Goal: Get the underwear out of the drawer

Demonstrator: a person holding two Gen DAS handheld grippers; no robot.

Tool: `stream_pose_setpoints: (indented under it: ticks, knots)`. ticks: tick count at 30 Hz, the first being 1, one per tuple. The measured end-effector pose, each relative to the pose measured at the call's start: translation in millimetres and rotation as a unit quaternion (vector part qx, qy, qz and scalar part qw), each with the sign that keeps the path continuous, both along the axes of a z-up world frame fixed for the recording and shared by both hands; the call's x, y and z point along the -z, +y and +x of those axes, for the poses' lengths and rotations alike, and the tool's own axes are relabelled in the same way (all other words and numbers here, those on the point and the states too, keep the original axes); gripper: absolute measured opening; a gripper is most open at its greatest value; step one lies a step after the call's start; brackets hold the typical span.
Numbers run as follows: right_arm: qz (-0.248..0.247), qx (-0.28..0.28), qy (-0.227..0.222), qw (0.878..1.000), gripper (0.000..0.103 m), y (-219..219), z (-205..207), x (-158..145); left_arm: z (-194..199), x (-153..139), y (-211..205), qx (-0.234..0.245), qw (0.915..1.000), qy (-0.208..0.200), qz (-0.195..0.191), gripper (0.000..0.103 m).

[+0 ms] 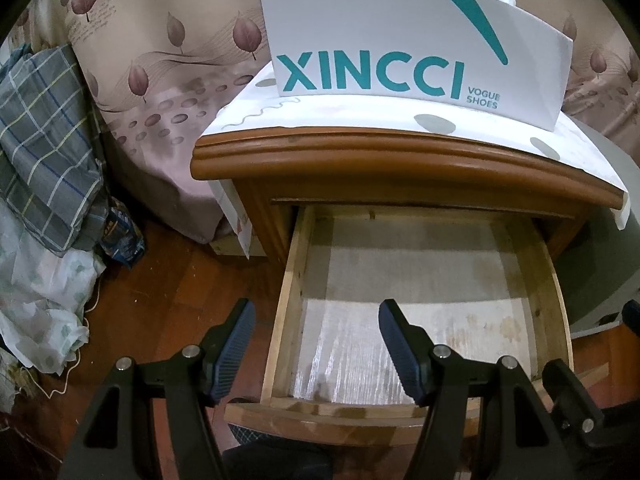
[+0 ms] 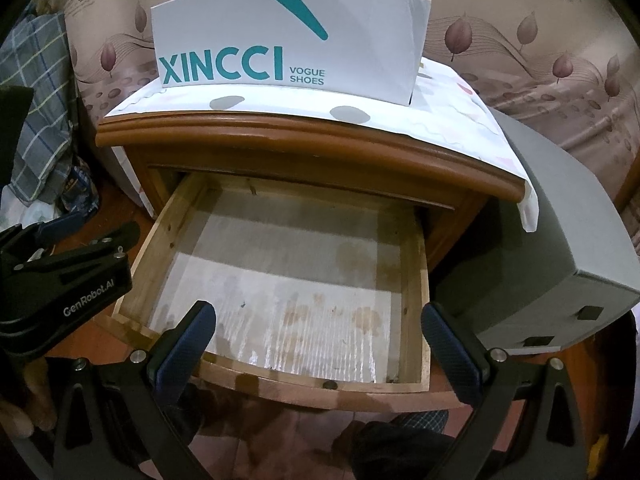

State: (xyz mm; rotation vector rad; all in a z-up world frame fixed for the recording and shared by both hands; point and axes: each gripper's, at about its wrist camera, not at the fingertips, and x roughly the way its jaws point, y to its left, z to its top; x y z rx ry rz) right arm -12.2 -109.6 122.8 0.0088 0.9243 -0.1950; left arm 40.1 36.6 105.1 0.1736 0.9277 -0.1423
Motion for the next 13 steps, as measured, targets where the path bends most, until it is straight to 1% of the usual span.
stream_pose_setpoints:
  ticks: [4, 9, 13]
  knots:
    - [-0.001, -0.002, 0.000, 1.000, 0.101, 0.1, 0.2, 0.0, 0.6, 2.0, -2.1, 0.004, 1.0000, 0.005, 0.001, 0.066]
    - [-0.003, -0.003, 0.001, 1.000, 0.101, 1.0, 0.1, 0.7, -2.5, -0.2, -2.1, 0.007, 0.9999, -0.009, 0.003, 0.066]
    - [-0.004, -0.005, 0.003, 1.000, 0.101, 2.1, 0.3, 1.2, -2.9, 0.0, -2.9, 0.010, 0.9999, -0.005, 0.006, 0.066]
